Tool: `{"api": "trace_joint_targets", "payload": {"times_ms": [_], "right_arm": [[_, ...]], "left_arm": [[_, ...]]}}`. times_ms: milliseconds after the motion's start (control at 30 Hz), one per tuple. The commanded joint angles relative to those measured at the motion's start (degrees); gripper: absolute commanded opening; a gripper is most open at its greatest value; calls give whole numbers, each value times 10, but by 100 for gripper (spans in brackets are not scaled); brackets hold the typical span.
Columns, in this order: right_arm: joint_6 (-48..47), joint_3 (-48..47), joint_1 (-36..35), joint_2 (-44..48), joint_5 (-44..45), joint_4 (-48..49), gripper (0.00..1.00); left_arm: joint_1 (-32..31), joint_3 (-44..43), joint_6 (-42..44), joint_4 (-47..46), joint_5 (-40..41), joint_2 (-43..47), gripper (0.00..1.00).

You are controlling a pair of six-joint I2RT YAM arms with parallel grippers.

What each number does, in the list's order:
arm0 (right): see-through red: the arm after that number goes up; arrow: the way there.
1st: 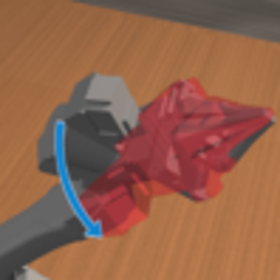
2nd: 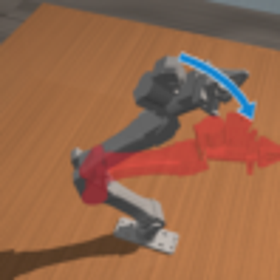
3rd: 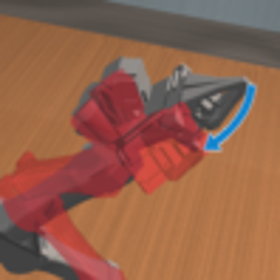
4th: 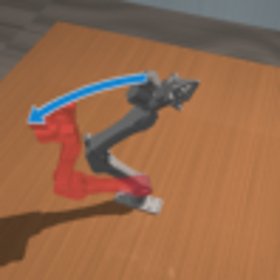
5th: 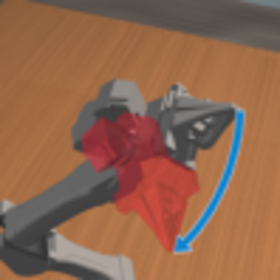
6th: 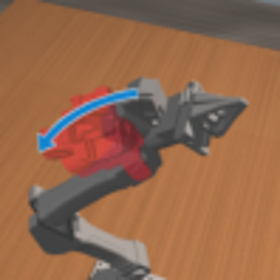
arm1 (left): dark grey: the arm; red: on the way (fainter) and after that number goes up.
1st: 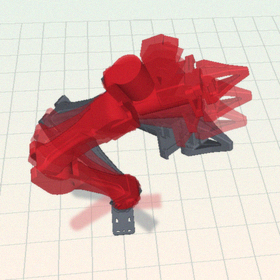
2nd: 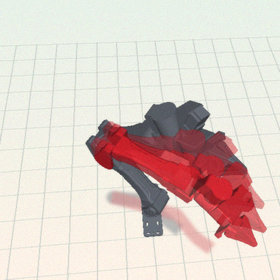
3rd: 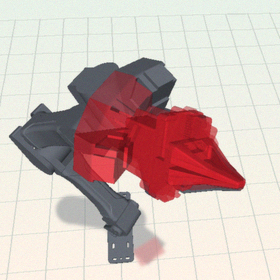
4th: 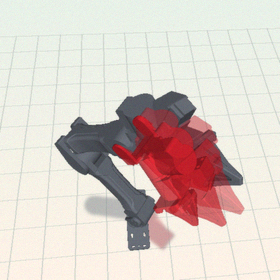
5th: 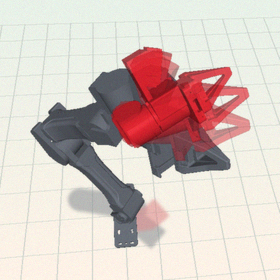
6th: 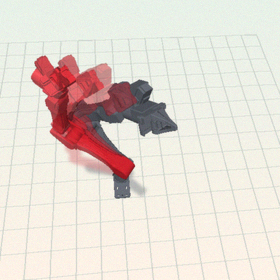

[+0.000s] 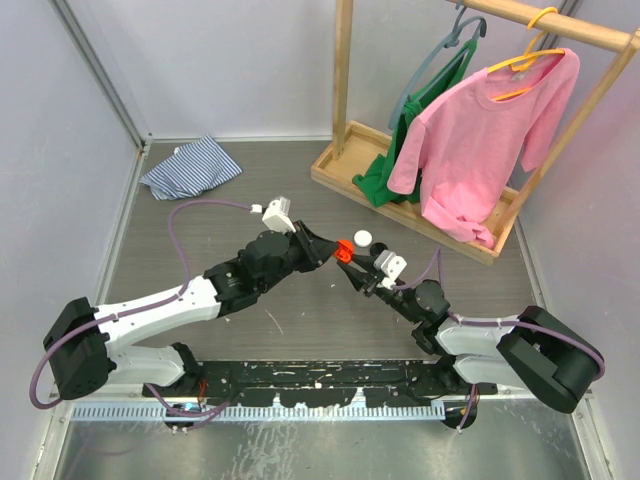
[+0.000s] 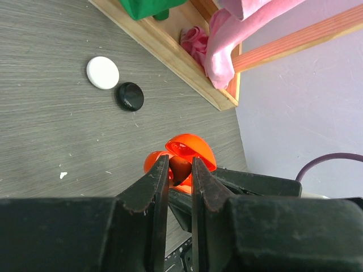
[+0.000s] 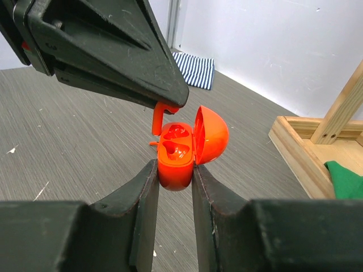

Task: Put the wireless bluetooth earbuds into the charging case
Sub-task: Place the earbud in the charging case.

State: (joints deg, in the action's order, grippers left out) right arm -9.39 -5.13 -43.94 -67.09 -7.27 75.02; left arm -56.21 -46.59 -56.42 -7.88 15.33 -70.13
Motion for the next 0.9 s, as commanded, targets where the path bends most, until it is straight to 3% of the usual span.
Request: {"api": "trace_joint_targets", "payload": {"times_ms": [0,867], "right_arm": [[-9,-1,-4,13,9,50,1],[-11,-1,-4,15,7,48,1]], "left_arm": [[-6,8,-12,-59,29,-1,1],[-12,6,-14,-83,38,-8,2]]}}
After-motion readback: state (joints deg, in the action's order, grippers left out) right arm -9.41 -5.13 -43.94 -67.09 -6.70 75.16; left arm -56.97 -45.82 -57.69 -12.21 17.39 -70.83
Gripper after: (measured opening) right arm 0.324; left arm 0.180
